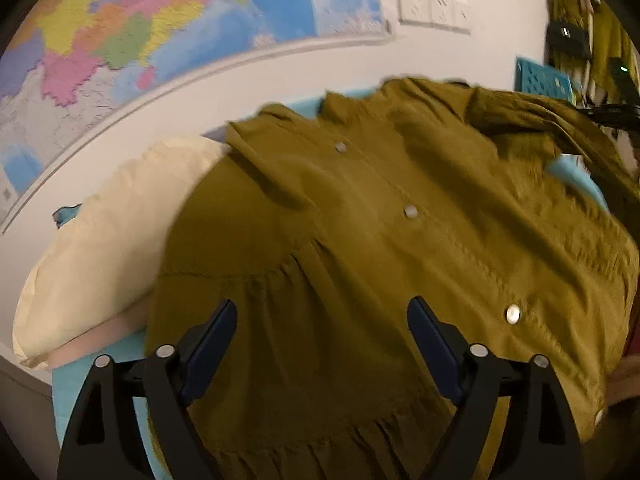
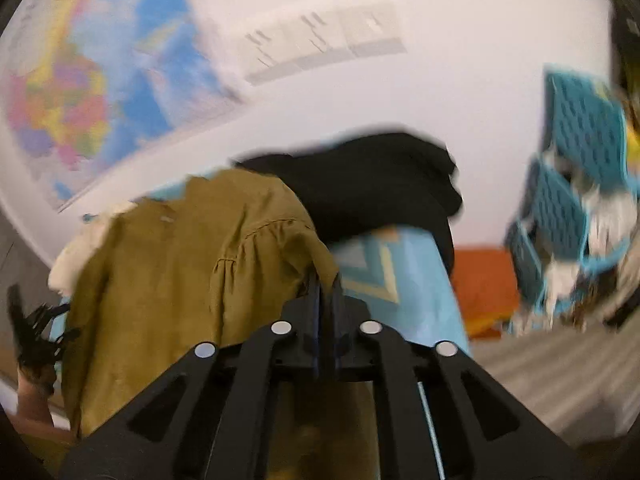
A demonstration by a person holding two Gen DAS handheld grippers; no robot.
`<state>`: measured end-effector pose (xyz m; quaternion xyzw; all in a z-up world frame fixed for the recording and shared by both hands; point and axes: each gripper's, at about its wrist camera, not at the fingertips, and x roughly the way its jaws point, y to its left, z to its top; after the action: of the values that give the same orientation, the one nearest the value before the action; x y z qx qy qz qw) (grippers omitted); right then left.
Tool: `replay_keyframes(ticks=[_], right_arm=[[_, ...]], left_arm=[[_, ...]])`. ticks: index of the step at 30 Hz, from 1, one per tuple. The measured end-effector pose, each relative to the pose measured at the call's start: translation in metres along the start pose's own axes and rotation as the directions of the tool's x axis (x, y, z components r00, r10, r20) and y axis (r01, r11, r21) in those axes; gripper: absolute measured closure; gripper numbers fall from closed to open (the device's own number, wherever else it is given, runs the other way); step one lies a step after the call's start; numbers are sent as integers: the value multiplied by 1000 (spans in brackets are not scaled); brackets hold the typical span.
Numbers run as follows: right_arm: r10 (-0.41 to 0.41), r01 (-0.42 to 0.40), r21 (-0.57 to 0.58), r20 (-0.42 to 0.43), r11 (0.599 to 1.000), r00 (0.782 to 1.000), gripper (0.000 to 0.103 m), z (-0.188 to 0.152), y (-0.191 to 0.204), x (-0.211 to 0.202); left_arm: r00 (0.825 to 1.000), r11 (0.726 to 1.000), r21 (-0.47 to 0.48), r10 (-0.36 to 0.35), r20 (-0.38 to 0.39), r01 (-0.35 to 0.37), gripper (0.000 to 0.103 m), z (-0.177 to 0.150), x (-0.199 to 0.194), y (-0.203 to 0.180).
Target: Fold large clothes
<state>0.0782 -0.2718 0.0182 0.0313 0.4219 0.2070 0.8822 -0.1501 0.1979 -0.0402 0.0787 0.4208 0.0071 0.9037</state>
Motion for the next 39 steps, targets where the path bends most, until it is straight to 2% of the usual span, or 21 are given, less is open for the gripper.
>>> replay_keyframes(ticks=[2,4,6,8,9,13,17,19,20,21,23,24,25,27,29,30,31,32,34,36,39], right_arm=[[-4,6,49,-28,999,1000,78,-14,-10,18],[40,-38,104,-18,994,999,42,-24,-23,21],[86,-89,137,27,987,996,32,-32,-30,12],[122,-127,129,49,983,991,30,-39,-31,3],[127,-132,116,53,984,991,26,-40,-30,-2],[135,-135,13,26,991,991,16,-50,-15,-13],[40,-42,-105,-20,994,999,11,-59,-6,-15],[23,-27,-122,-32,992,999,11,-63,-9,-13],[19,-24,-117,-38,993,999,10,-64,-13,-12],[23,-28,-103,-47,994,999,10,-66,-18,-11],[22,-28,-91,-59,995,998,10,-69,-24,-10],[11,-16,-94,-62,995,998,10,-72,-25,-9],[-1,-6,-102,-65,995,998,10,-74,-25,-9],[-25,17,-134,-58,991,998,14,-77,-22,-10],[-22,9,-158,-79,987,997,40,-77,-18,-11],[-14,0,-158,-90,987,996,70,-75,-17,-12],[-14,-1,-167,-94,986,996,87,-73,-15,-14],[-26,10,-173,-90,985,996,91,-70,-13,-18],[15,-27,-148,-81,989,997,95,-57,-13,-32],[48,-53,-122,-46,991,998,95,-39,-9,-53],[97,-99,-157,-19,983,995,95,-13,14,-88]], left_arm=[[999,999,35,21,-46,-19,18,-3,9,-8],[997,999,36,42,-71,-40,31,-5,15,-9],[994,998,-6,54,-98,-55,77,-5,18,-1],[995,993,-112,27,-96,-38,98,1,12,20],[997,989,-148,14,-80,-26,99,4,5,29],[996,958,-276,84,16,-76,99,18,-41,79],[975,907,-372,223,25,-198,97,25,-70,138],[942,864,-383,331,-57,-327,82,25,-63,167],[906,834,-358,409,-109,-420,58,24,-54,175],[875,812,-328,466,-131,-482,45,23,-46,175],[804,772,-227,563,-190,-594,40,19,-18,172],[792,765,-212,573,-210,-609,38,16,-10,170],[792,763,-216,570,-219,-609,39,14,-4,167],[817,780,-243,553,-164,-577,42,13,-8,159],[865,819,-297,500,-50,-491,38,17,-28,150],[876,829,-316,482,-16,-461,36,19,-34,149],[886,841,-334,462,31,-426,35,23,-46,147],[889,850,-339,452,74,-404,35,27,-56,144],[886,859,-340,445,128,-382,33,39,-67,141],[898,879,-341,406,171,-333,32,48,-77,136],[899,888,-354,382,216,-292,32,61,-92,130]])
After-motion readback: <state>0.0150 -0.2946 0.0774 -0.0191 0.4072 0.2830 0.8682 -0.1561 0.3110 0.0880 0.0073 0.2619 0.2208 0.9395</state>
